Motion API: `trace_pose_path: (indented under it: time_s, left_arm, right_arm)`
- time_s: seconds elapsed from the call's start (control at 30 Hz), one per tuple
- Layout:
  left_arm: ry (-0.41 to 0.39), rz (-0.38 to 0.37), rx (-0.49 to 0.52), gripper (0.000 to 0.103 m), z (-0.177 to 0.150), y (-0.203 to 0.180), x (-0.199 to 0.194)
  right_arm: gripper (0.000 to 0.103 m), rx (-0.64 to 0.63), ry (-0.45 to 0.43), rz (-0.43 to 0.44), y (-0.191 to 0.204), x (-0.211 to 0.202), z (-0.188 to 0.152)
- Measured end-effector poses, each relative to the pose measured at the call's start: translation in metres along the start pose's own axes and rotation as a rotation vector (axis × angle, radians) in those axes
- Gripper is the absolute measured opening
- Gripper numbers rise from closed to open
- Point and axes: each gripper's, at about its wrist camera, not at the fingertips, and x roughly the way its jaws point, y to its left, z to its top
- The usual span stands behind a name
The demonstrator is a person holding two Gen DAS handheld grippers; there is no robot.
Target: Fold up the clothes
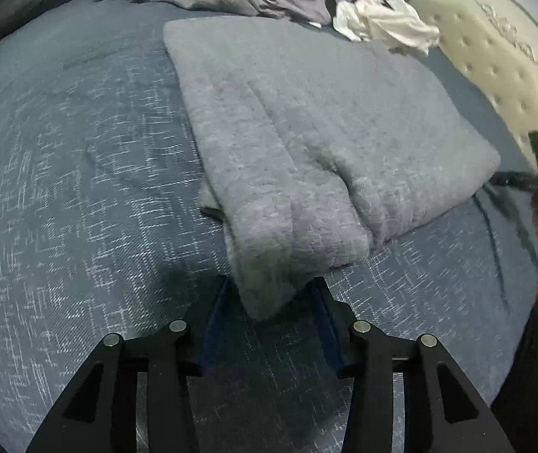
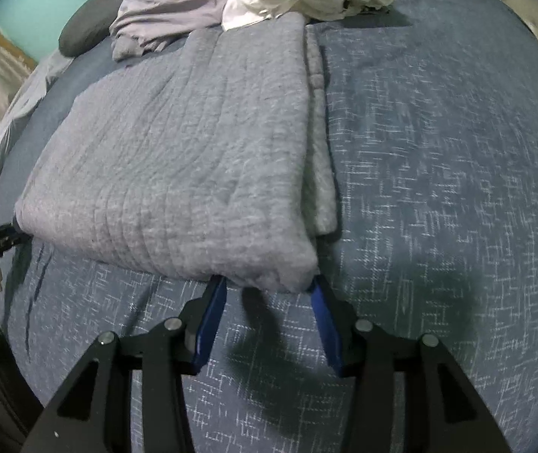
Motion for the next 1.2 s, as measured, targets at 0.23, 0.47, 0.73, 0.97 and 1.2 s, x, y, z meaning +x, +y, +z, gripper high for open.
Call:
trace_pose_path:
  time_s: [0.23,0.47,0.73,0.97,1.2]
  left_arm:
    - [-0.023,0.061,0.064,0.007,0.006,-0.007,-0.011]
    - [-0.045,0.092,0.053,0.005,0.005,0.002,-0.025]
    - [-0.011,0.058,0.032,0.005,-0.001,-0.002,-0.015]
    - [-0.028,0.026,-0.031,0.007,0.002,-0.002,-0.042]
    - [-0.130,-0.027,-0.068,0.019,0.031,-0.014,-0.068]
  right_arm:
    - [0.009,0.000,-0.059,0.008,-0.002,-0.010,0.001]
    - [0.006,0.010,-0.136,0.024,-0.007,-0.042,0.002]
    - [0.006,0.043,-0.084,0.038,-0.017,-0.024,-0.012]
    - [0.009,0.040,-0.046,0.046,-0.019,-0.027,-0.010]
    - [0.009,0.089,-0.125,0.031,-0.031,-0.061,-0.009]
